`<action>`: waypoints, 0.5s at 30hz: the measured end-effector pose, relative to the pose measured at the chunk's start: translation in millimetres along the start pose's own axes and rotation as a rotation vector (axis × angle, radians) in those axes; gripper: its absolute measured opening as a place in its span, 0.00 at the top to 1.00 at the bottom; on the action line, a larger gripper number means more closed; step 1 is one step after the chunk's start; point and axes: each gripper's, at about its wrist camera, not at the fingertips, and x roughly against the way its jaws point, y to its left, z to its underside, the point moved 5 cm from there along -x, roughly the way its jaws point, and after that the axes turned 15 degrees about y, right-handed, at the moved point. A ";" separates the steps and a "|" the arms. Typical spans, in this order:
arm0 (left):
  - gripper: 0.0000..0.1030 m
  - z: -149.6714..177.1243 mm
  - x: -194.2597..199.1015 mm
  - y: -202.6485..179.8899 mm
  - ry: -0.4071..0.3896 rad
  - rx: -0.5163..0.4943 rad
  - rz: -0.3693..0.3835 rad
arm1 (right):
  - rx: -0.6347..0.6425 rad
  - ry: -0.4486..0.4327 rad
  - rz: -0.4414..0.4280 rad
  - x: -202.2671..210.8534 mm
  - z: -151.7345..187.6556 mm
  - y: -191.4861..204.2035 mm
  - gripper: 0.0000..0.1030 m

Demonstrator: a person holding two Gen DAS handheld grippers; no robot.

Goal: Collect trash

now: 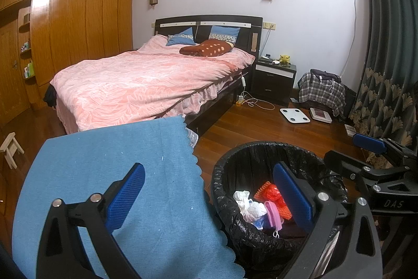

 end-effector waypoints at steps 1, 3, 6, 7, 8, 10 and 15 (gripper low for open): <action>0.06 -0.1 0.2 0.0 0.000 0.001 0.000 | 0.000 0.001 0.000 -0.1 -0.3 0.8 0.05; 0.06 -0.6 -0.4 -0.3 0.000 0.000 0.000 | 0.000 0.000 0.000 0.1 -0.1 -0.1 0.05; 0.06 -0.5 0.1 -0.4 0.002 0.001 0.000 | 0.001 0.000 0.000 0.2 -0.3 -0.1 0.05; 0.06 -0.8 -0.1 -0.5 0.001 0.000 0.000 | 0.001 0.000 0.001 0.2 -0.3 -0.1 0.05; 0.06 -1.0 -0.1 -0.5 0.000 0.000 0.000 | 0.001 0.000 0.001 0.1 -0.4 0.1 0.05; 0.06 -1.1 0.0 -0.6 0.001 0.001 0.002 | 0.000 0.001 0.000 0.2 -0.3 -0.1 0.05; 0.06 1.0 -0.8 -0.5 0.001 0.002 0.003 | 0.000 0.001 0.001 0.3 -0.5 -0.1 0.05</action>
